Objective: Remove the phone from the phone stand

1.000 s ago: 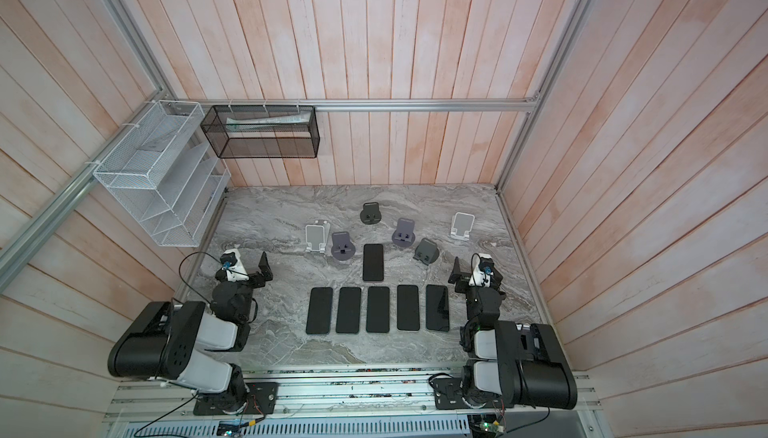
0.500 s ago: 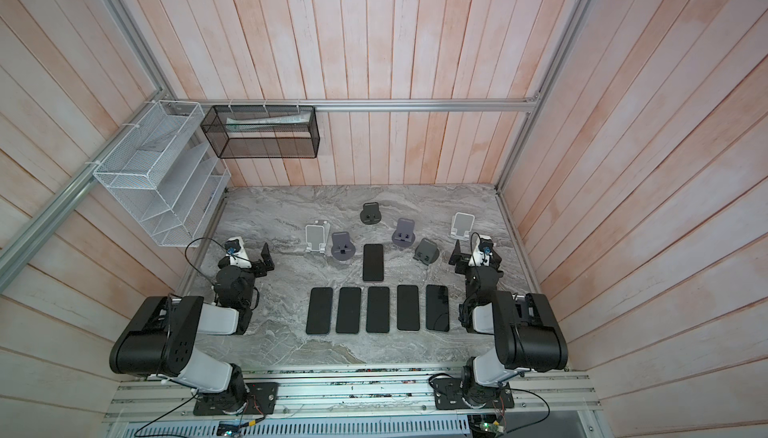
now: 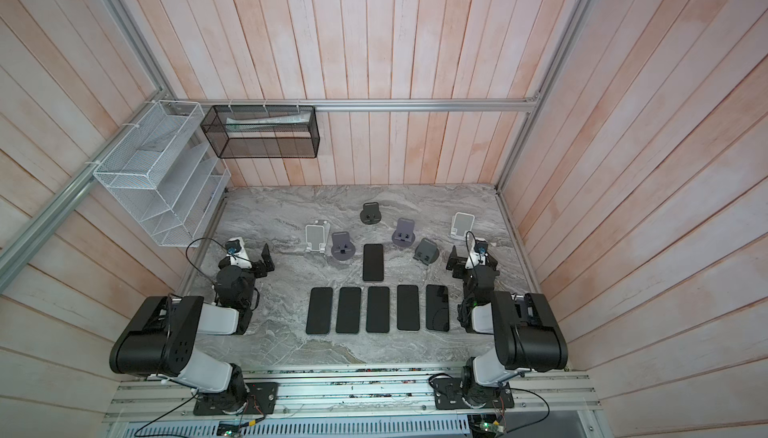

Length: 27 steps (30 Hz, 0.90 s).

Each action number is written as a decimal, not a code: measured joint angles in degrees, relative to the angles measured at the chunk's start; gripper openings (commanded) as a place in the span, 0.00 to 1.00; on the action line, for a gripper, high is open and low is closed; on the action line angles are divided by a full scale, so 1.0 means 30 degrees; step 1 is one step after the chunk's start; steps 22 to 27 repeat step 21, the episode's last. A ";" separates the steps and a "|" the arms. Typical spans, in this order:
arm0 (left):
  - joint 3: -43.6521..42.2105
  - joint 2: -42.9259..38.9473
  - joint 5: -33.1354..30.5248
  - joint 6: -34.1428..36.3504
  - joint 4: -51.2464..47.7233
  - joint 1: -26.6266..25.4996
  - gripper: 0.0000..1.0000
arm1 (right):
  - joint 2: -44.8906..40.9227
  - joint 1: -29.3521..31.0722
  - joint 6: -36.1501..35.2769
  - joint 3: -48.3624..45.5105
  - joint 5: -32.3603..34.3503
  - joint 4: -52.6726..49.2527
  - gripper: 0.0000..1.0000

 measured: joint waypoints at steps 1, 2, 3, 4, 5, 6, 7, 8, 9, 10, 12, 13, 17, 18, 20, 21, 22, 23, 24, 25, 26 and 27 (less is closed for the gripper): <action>0.0000 0.0000 -0.0007 0.0000 0.0000 0.0000 1.00 | 0.0000 0.0066 -0.0066 0.0007 0.0000 -0.0022 0.98; 0.0000 0.0000 -0.0007 0.0000 0.0000 0.0000 1.00 | 0.0000 0.0131 -0.0138 0.0007 -0.0007 -0.0044 0.98; 0.0000 0.0000 -0.0015 0.0000 0.0000 0.0000 1.00 | 0.0000 0.0146 -0.0219 0.0007 -0.0007 -0.0058 0.98; 0.0000 0.0000 -0.0015 0.0000 0.0000 0.0000 1.00 | 0.0000 0.0153 -0.0270 0.0007 0.0000 -0.0073 0.98; 0.0000 0.0000 -0.0022 0.0000 0.0000 0.0000 1.00 | 0.0000 0.0153 -0.0291 0.0007 0.0000 -0.0080 0.98; 0.0000 0.0000 -0.0044 0.0000 0.0000 0.0000 1.00 | 0.0000 0.0153 -0.0335 0.0007 0.0000 -0.0095 0.98; 0.0000 0.0000 -0.0044 0.0000 0.0000 0.0000 1.00 | 0.0000 0.0160 -0.0350 0.0007 0.0000 -0.0095 0.98; 0.0000 0.0000 -0.0051 0.0000 0.0000 0.0000 1.00 | 0.0000 0.0160 -0.0350 0.0007 0.0000 -0.0095 0.98; 0.0000 0.0000 -0.0044 0.0000 0.0000 0.0000 1.00 | 0.0000 0.0160 -0.0357 0.0007 0.0000 -0.0095 0.98; 0.0000 0.0000 -0.0051 0.0000 0.0000 0.0000 1.00 | 0.0000 0.0160 -0.0357 0.0007 0.0015 -0.0095 0.98; 0.0000 0.0000 -0.0051 0.0000 0.0000 0.0000 1.00 | 0.0000 0.0197 -0.0372 0.0007 0.0073 -0.0095 0.98; 0.0000 0.0000 -0.0051 0.0000 0.0000 0.0000 1.00 | 0.0000 0.0204 -0.0379 0.0007 0.0095 -0.0102 0.98; 0.0000 0.0000 -0.0051 0.0000 0.0000 0.0000 1.00 | 0.0000 0.0233 -0.0401 0.0073 0.0131 -0.0189 0.98; 0.0000 0.0000 -0.0044 0.0000 0.0000 0.0000 1.00 | 0.0000 0.0233 -0.0401 0.0095 0.0138 -0.0240 0.98; 0.0000 0.0000 -0.0051 0.0000 0.0000 0.0000 1.00 | 0.0000 0.0233 -0.0401 0.0102 0.0138 -0.0255 0.98; 0.0000 0.0000 -0.0051 0.0000 0.0000 0.0000 1.00 | 0.0000 0.0233 -0.0401 0.0109 0.0131 -0.0255 0.98; 0.0000 0.0000 -0.0051 0.0000 0.0000 0.0000 1.00 | 0.0000 0.0233 -0.0401 0.0109 0.0131 -0.0255 0.98; 0.0000 0.0000 -0.0051 0.0000 0.0000 0.0000 1.00 | 0.0000 0.0233 -0.0401 0.0109 0.0131 -0.0255 0.98; 0.0000 0.0000 -0.0051 0.0000 0.0000 0.0000 1.00 | 0.0000 0.0233 -0.0401 0.0109 0.0131 -0.0255 0.98; 0.0000 0.0000 -0.0051 0.0000 0.0000 0.0000 1.00 | 0.0000 0.0233 -0.0401 0.0109 0.0131 -0.0255 0.98; 0.0000 0.0000 -0.0051 0.0000 0.0000 0.0000 1.00 | 0.0000 0.0233 -0.0401 0.0109 0.0131 -0.0255 0.98; 0.0000 0.0000 -0.0051 0.0000 0.0000 0.0000 1.00 | 0.0000 0.0233 -0.0401 0.0109 0.0131 -0.0255 0.98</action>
